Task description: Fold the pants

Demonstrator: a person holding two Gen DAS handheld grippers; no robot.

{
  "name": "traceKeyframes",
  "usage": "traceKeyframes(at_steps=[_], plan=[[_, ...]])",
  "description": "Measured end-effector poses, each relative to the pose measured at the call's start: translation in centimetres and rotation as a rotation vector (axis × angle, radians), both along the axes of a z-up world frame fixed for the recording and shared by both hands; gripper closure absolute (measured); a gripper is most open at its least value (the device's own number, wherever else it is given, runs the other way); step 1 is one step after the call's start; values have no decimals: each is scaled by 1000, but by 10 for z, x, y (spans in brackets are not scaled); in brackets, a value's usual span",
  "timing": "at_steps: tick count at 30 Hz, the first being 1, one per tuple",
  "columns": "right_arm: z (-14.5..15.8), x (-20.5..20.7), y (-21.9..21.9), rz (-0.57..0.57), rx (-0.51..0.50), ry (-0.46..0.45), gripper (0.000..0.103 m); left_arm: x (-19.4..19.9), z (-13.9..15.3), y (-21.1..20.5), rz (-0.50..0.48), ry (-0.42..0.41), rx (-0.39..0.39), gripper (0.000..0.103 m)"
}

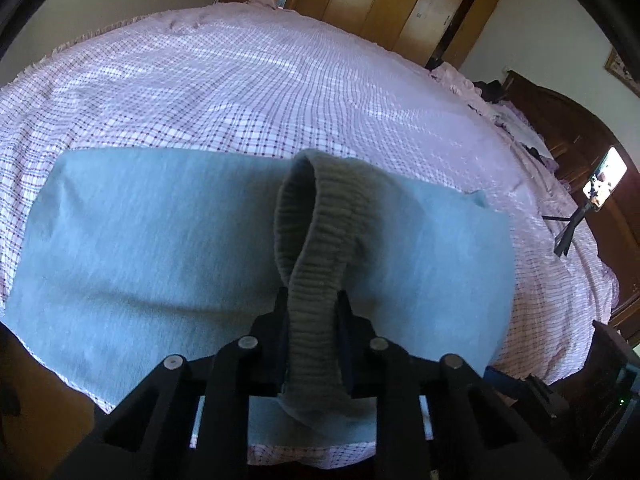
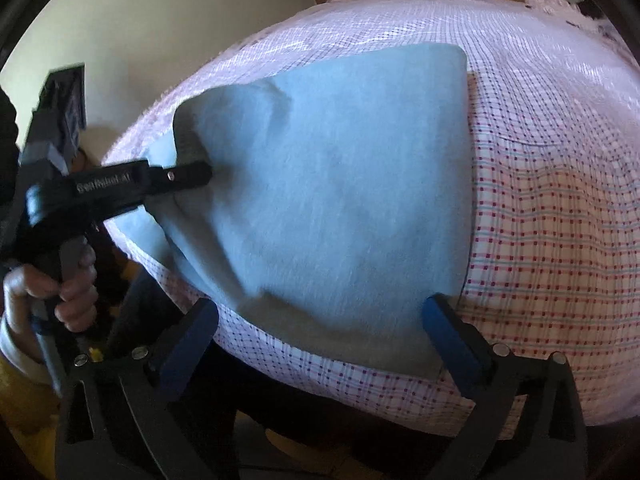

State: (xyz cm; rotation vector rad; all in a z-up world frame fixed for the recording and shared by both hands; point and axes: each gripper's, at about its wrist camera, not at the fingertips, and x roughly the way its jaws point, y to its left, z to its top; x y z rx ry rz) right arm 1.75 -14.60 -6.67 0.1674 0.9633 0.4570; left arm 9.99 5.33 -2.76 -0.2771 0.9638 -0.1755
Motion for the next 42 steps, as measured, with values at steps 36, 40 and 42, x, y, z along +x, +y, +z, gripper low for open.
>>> traceKeyframes(at_steps=[36,40,42], plan=[[15,-13,-29,-174,165,10,14,-20,90,105,18,-150,76,86],[12,-10,-26,-174,152,15,15,-16,83,122,46,-136,102,86],[11,-9,-26,-175,149,21,15,-14,79,134,64,-126,82,86]])
